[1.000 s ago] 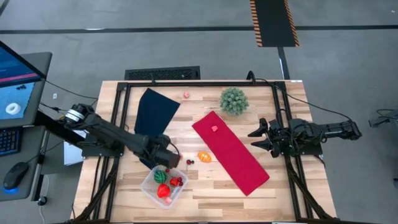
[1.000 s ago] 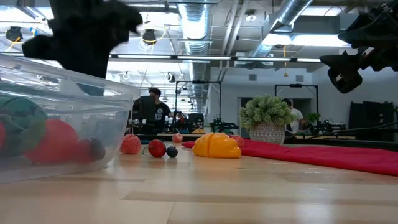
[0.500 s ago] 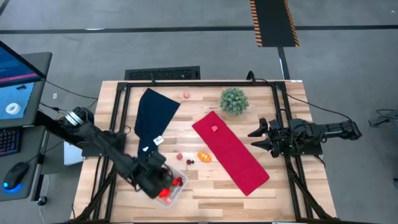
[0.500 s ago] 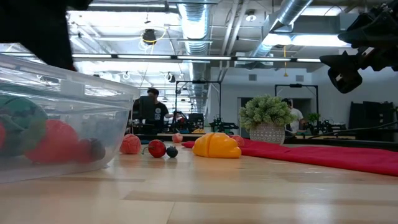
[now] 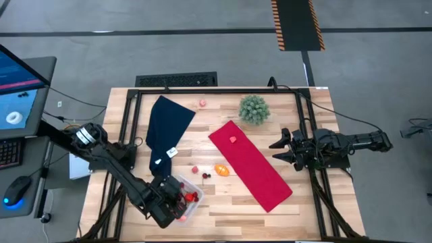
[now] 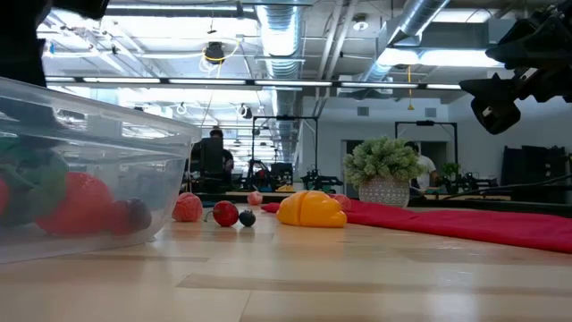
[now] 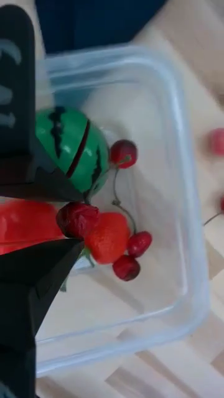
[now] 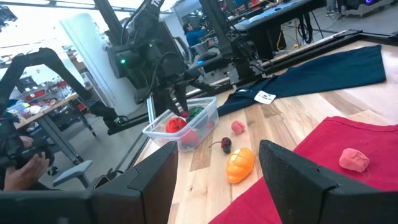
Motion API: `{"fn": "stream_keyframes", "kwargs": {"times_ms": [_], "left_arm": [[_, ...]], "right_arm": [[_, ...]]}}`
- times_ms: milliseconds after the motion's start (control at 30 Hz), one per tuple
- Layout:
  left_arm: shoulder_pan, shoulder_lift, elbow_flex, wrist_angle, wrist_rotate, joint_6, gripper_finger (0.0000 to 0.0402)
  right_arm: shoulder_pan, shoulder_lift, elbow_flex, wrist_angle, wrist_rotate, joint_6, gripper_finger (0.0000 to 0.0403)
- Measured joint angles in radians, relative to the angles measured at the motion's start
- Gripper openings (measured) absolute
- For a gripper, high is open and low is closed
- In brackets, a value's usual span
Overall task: Pick and placing Produce into tupperware
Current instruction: Put the cherry into the transparent bin, then put the peach fruit into the transparent bin
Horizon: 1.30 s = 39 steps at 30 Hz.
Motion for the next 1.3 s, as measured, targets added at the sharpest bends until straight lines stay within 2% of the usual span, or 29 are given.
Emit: {"fn": "stream_keyframes", "kwargs": {"times_ms": [167, 333, 533, 700, 900, 1167, 1300], "left_arm": [[0.001, 0.005, 0.0, 0.018, -0.023, 0.109, 0.0099], [-0.005, 0.005, 0.0, 0.035, -0.11, 0.161, 0.0099], [0.009, -0.006, 0.0, 0.053, -0.144, 0.288, 0.0099], [0.06, -0.019, 0.011, 0.037, -0.179, 0.301, 0.0099], [0.184, -0.019, 0.016, 0.03, -0.13, 0.399, 0.0098], [0.325, -0.019, 0.108, 0.036, -0.046, 0.684, 0.0098], [0.387, -0.019, 0.129, 0.037, 0.064, 0.755, 0.01]], "right_arm": [[0.0, 0.0, 0.0, 0.001, 0.0, 0.0, 0.0249], [0.0, 0.0, 0.0, 0.001, 0.0, 0.0, 0.0249], [0.0, 0.0, 0.0, 0.001, 0.0, 0.0, 0.0249], [0.0, 0.0, 0.0, 0.0, 0.0, 0.0, 0.0249], [0.0, 0.0, 0.0, 0.0, 0.0, 0.0, 0.0249], [0.0, 0.0, 0.0, 0.0, 0.0, 0.0, 0.0249], [0.0, 0.0, 0.0, 0.0, 0.0, 0.0, 0.0249]]}}
